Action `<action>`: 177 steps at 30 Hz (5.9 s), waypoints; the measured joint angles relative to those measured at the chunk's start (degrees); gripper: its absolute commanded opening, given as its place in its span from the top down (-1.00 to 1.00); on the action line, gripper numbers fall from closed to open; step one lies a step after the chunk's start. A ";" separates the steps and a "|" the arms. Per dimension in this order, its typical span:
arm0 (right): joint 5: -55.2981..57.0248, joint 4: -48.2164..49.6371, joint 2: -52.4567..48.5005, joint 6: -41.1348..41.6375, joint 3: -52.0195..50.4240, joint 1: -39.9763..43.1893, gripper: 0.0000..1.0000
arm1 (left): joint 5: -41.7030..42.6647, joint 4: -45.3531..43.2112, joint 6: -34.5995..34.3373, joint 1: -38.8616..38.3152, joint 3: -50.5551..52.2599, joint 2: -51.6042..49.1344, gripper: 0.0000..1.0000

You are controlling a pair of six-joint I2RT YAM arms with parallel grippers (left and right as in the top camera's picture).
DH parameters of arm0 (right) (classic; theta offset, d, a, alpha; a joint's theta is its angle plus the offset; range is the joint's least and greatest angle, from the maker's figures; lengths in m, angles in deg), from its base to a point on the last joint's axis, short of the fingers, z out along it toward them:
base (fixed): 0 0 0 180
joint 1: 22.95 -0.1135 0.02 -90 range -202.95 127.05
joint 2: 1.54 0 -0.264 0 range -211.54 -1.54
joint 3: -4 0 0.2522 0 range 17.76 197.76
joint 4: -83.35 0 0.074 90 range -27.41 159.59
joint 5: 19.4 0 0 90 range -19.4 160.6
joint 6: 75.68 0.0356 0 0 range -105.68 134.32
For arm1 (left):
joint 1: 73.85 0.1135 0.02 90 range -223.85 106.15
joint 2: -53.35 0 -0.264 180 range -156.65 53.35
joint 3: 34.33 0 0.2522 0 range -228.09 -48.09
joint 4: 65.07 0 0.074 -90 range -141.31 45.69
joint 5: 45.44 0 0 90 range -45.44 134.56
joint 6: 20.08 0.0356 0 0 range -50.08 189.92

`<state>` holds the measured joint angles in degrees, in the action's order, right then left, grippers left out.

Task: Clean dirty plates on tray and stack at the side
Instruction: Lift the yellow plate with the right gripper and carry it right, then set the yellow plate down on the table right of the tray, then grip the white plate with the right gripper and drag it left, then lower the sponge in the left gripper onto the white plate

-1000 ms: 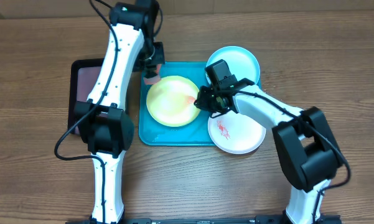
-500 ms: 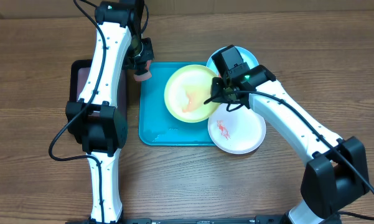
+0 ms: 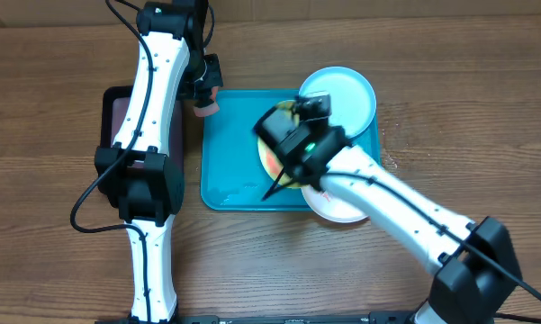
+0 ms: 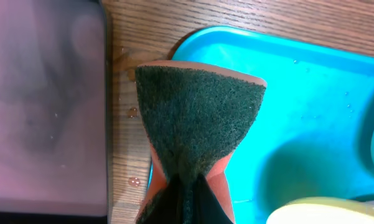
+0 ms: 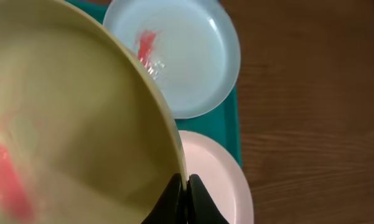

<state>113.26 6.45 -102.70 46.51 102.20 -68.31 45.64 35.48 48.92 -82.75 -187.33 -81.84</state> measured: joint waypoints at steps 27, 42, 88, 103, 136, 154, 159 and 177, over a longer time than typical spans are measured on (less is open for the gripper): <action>44.59 -8.52 0.22 12.81 0.00 -18.27 0.93 | 0.00 -1.31 0.00 0.00 0.00 0.00 0.92; 14.78 -8.37 1.55 13.42 0.15 -10.97 0.93 | 0.00 -2.60 0.00 0.00 0.00 0.00 0.91; -50.34 6.25 2.58 -7.17 -13.42 67.67 0.01 | 0.00 -2.78 0.00 0.00 0.00 0.00 0.91; -57.70 -0.48 4.31 -21.64 -14.88 50.05 -0.04 | 0.00 -2.58 0.00 -1.75 0.00 0.00 0.92; -58.34 6.51 4.76 -24.06 -23.37 44.59 0.93 | 0.00 -2.60 -0.02 -1.99 0.00 0.00 0.92; -40.50 27.80 4.31 23.19 -22.40 14.53 0.93 | 0.00 -2.60 0.00 -1.99 0.00 0.00 0.92; -39.39 28.83 -1.73 27.45 -22.18 13.79 0.83 | 0.00 -2.60 0.00 -1.99 0.00 0.00 0.92; -49.05 27.61 -3.48 4.87 -16.61 23.17 0.17 | 0.00 -2.62 0.00 -1.99 0.00 0.02 0.91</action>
<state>64.21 34.06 -106.18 51.38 85.59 -45.14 45.64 32.85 48.92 -84.74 -187.33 -81.82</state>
